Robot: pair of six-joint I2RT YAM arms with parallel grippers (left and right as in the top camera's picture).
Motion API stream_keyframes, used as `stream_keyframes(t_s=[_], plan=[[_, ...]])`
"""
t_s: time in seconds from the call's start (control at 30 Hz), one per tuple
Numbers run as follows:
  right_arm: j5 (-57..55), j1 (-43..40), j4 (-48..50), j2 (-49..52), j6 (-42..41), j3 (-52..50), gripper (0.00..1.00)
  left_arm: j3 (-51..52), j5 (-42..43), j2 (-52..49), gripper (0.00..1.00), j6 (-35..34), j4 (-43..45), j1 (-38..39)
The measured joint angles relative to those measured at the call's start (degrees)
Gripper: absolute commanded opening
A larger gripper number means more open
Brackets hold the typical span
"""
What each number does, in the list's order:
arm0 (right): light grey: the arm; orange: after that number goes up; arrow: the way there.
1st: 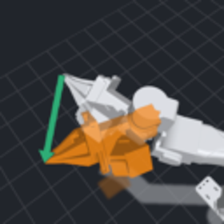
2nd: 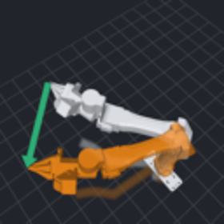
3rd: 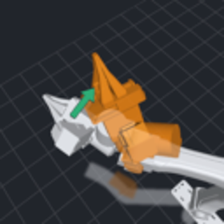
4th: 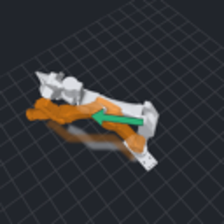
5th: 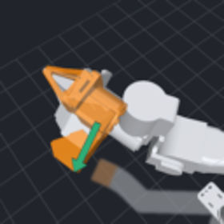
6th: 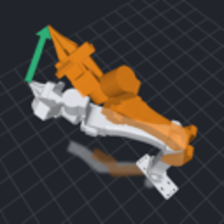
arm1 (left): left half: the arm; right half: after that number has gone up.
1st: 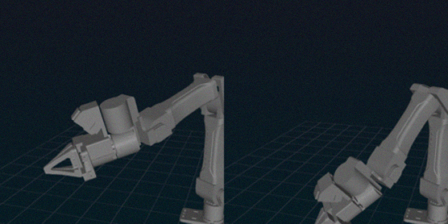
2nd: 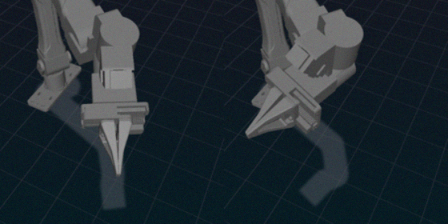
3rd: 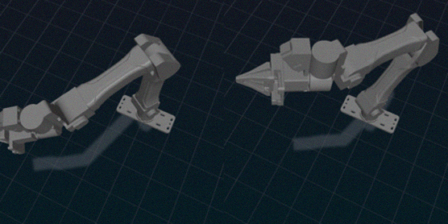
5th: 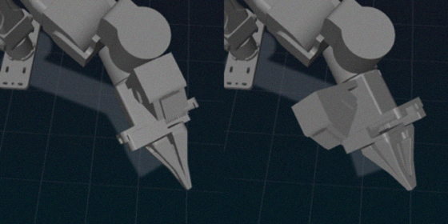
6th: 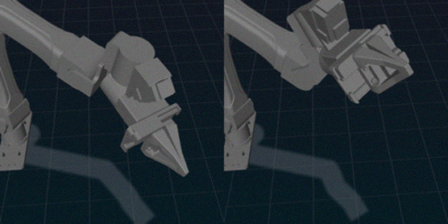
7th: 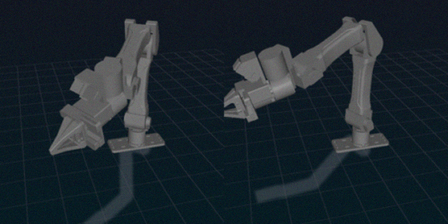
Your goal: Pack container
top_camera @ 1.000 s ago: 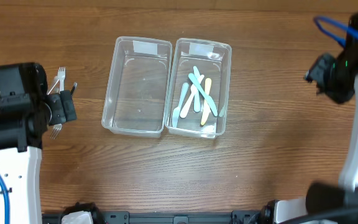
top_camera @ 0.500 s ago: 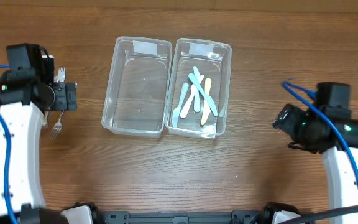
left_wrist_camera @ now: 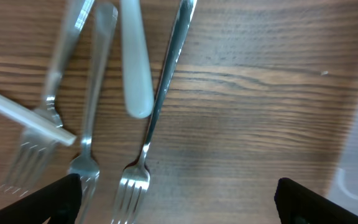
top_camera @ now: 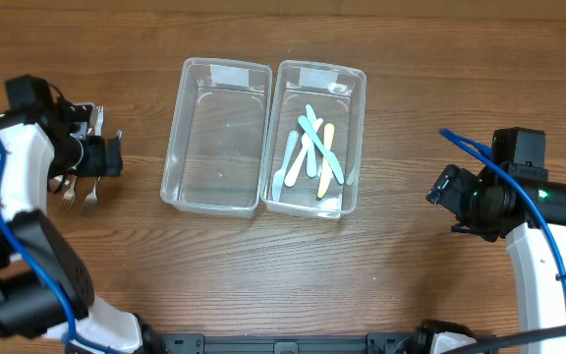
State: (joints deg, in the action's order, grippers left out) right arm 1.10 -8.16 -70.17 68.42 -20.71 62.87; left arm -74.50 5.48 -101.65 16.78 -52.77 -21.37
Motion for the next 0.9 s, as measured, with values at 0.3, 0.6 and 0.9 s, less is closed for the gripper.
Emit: stream_keyframes(t_s=[0.3,0.6,0.9], plan=[[0.02,0.0,0.07,0.0,0.26,0.0,0.82,0.0,0.59,-7.28,0.97,0.17,2.6,0.0],[0.11,0.0,0.04,0.0,0.46,0.0,0.82,0.0,0.33,-10.93,1.0,0.11,3.87,0.0],[0.13,0.02,0.07,0.0,0.63,0.0,0.82,-0.11,-2.05,-12.37,0.82,-0.79,4.68,0.28]])
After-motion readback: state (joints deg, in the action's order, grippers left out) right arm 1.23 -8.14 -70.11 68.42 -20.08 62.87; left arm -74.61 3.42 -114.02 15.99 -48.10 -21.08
